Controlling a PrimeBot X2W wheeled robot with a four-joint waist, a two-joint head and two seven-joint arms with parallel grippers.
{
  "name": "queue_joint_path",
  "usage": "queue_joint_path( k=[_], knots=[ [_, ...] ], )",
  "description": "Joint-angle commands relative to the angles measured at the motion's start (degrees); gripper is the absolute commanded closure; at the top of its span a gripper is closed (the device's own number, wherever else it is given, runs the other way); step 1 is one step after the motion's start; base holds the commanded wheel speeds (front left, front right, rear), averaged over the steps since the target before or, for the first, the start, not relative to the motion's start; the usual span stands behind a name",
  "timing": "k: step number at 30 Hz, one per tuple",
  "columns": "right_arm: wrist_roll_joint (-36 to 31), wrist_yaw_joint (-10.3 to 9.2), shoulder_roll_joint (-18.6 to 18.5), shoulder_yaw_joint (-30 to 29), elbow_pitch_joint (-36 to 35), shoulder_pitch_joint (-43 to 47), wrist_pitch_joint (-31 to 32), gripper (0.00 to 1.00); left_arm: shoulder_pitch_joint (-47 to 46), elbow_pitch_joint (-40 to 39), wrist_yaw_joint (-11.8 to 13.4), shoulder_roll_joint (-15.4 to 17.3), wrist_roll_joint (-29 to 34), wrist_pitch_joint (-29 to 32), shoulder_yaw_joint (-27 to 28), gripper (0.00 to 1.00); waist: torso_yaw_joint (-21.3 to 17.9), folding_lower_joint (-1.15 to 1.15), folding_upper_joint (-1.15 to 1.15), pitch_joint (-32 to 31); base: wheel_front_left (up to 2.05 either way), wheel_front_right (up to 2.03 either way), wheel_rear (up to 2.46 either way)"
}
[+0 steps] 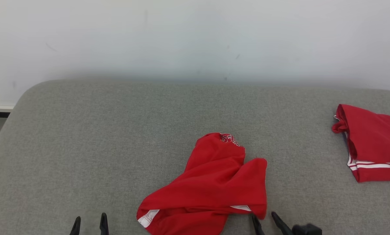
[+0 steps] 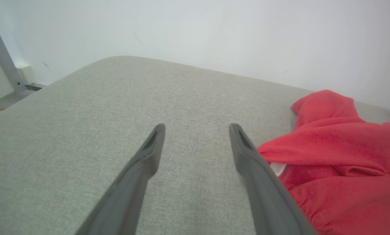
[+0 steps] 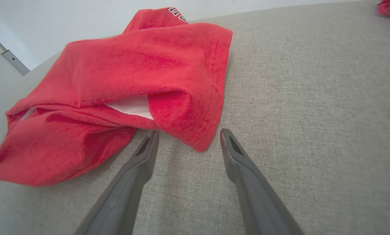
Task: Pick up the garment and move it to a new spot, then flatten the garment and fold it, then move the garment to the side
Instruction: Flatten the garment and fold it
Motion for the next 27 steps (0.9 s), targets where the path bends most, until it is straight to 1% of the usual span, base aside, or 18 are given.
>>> queue_joint_path(
  k=[1, 2, 4, 8, 12, 14, 15, 16, 18, 19, 22, 23, 24, 25, 27],
  knots=[
    [0.5, -0.1, -0.1, 0.1, 0.6, -2.4, -0.1, 0.82, -0.1, 0.2, 0.0, 0.0, 0.0, -0.1, 0.0, 0.0, 0.4, 0.0, 0.0, -0.2, 0.0, 0.0, 0.0],
    [0.8, -0.1, -0.1, 0.5, 2.0, -2.9, -0.1, 1.0, -0.1, 0.2, 0.0, 0.0, 0.0, -0.1, 0.1, 0.0, 0.5, 0.0, 0.0, -0.3, 0.0, 0.0, 0.0],
    [0.4, -0.11, 0.0, 0.2, 3.2, -4.4, -0.1, 1.0, 0.0, 0.2, 0.0, 0.0, -0.2, -0.1, 0.0, 0.0, 0.8, 0.0, 0.0, -0.4, 0.0, 0.0, 0.0],
    [-0.7, -0.1, 0.0, -1.4, 2.9, -6.3, -0.1, 1.0, 0.1, 0.0, 0.2, 0.0, -0.3, -0.1, -0.2, 0.0, 1.4, 0.0, 0.0, -0.5, 0.0, 0.0, 0.0],
    [-2.2, -0.11, -1.5, -0.8, 2.8, -7.8, -0.1, 1.0, 0.3, 0.1, 0.2, 0.0, -0.3, -0.1, -0.7, 0.0, 2.3, 0.0, 0.0, -0.6, 0.0, 0.0, 0.0],
    [-1.1, -0.1, -2.5, 1.1, 4.8, -10.1, -0.1, 1.0, 0.2, 0.4, 0.3, 0.0, -0.6, -0.1, -1.1, 0.0, 3.1, 0.0, 0.0, -0.7, 0.0, 0.0, 0.0],
    [-1.1, -0.1, -2.5, 1.1, 4.8, -10.1, -0.1, 1.0, 0.2, 0.4, 0.3, 0.0, -0.6, -0.1, -1.1, 0.0, 3.1, 0.0, 0.0, -0.7, 0.0, 0.0, 0.0],
    [0.5, -0.1, -4.2, 3.8, 8.5, -14.4, -0.1, 1.0, -0.1, 0.7, 0.3, 0.0, -0.8, -0.1, -2.0, 0.0, 4.0, 0.0, 0.0, -0.6, 0.0, 0.0, 0.0],
    [4.0, -0.1, -6.9, 8.1, 17.2, -24.4, 2.7, 1.0, -1.2, 1.1, 0.4, 0.0, -1.0, -0.1, -3.8, 0.0, 6.4, 0.0, 0.0, -0.1, 0.0, 0.0, 0.0],
    [5.5, -0.1, -7.5, 8.9, 19.6, -27.3, 3.1, 1.0, -1.5, 1.3, 0.3, 0.0, -1.1, -0.1, -4.3, 0.0, 7.2, 0.0, 0.0, 0.3, 0.0, 0.0, 0.0],
    [6.7, -0.1, -8.6, 10.1, 23.6, -30.4, 3.3, 1.0, -2.2, 1.5, 0.3, 0.0, -1.3, -0.1, -5.2, 0.0, 8.1, 0.0, 0.0, 0.9, 0.0, 0.0, 0.0],
    [7.3, -0.1, -8.7, 10.4, 24.3, -31.5, 2.7, 0.88, -2.4, 1.6, 0.4, 0.0, -1.6, -0.1, -5.3, 0.0, 8.3, 0.0, 0.0, 1.1, 0.0, 0.0, 0.0],
    [7.5, -0.1, -8.9, 10.8, 25.2, -32.3, 2.3, 0.61, -2.5, 1.6, 0.5, 0.0, -1.7, -0.1, -5.5, 0.0, 8.4, 0.0, 0.0, 1.2, 0.0, 0.0, 0.0],
    [7.7, -0.1, -9.0, 11.2, 26.2, -32.6, 2.0, 0.0, -2.5, 1.6, 0.6, 0.0, -1.8, -0.1, -5.6, 0.0, 8.5, 0.0, 0.0, 1.2, 0.0, 0.0, 0.0],
    [8.6, -0.11, -9.2, 11.7, 27.4, -33.2, 1.2, 0.0, -2.2, 1.5, 0.8, 0.0, -2.0, -0.1, -5.7, 0.0, 8.2, 0.0, 0.0, 1.4, 0.0, 0.0, 0.0]
  ],
)
